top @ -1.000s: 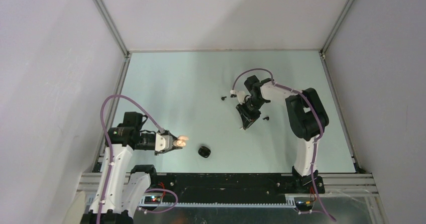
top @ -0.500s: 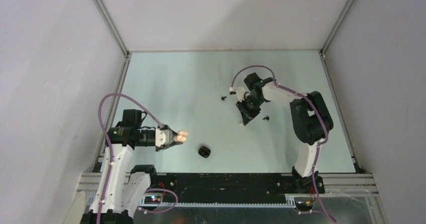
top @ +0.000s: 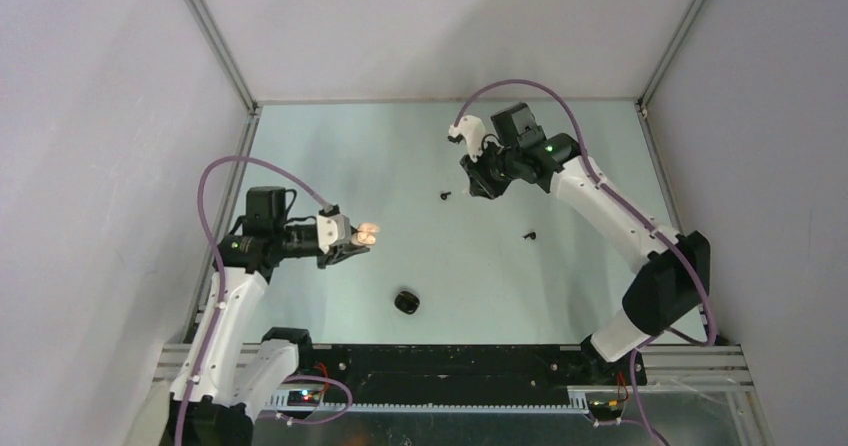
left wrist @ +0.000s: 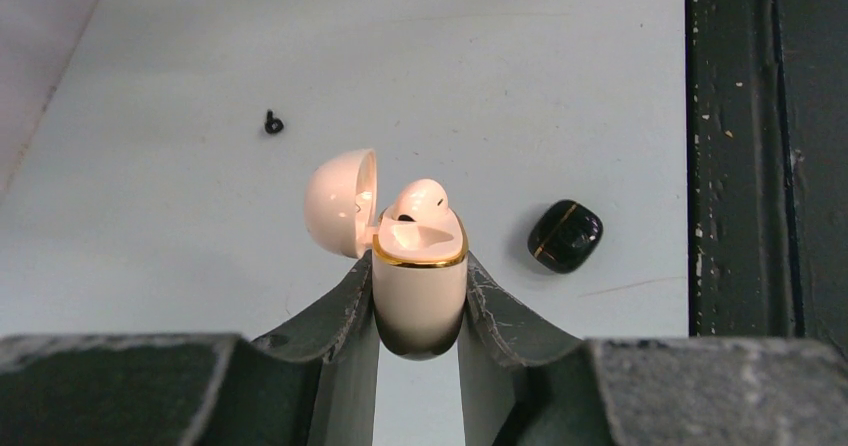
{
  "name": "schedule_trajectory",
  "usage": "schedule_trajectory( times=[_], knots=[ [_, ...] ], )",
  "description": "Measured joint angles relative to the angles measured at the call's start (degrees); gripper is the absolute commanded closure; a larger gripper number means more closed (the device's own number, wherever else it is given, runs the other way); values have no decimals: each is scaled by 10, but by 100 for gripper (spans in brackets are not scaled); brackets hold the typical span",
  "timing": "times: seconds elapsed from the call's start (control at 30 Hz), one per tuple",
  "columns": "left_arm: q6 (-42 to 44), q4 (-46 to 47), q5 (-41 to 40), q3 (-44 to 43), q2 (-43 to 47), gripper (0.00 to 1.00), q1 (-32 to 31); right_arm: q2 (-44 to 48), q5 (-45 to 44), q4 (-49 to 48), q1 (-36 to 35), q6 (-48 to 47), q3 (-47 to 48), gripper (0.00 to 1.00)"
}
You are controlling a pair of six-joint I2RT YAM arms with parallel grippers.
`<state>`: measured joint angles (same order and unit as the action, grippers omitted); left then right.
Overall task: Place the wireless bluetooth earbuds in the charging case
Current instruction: Place the earbud in the charging case.
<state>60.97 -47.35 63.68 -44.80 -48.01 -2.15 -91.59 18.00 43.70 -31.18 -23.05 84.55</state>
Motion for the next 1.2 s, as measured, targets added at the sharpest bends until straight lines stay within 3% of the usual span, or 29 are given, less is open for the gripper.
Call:
schedule_trajectory(
  times=[0.37, 0.8, 1.2],
  knots=[
    [-165, 140, -102, -18, -49, 96, -155, 61, -56, -2, -90, 6, 52, 81],
    [-381, 334, -152, 29, -75, 96, -160, 61, -119, -38, -167, 59, 28, 80],
    [-450, 396, -149, 39, -97, 96, -160, 65, -172, -132, -231, 70, 1, 80]
  ],
)
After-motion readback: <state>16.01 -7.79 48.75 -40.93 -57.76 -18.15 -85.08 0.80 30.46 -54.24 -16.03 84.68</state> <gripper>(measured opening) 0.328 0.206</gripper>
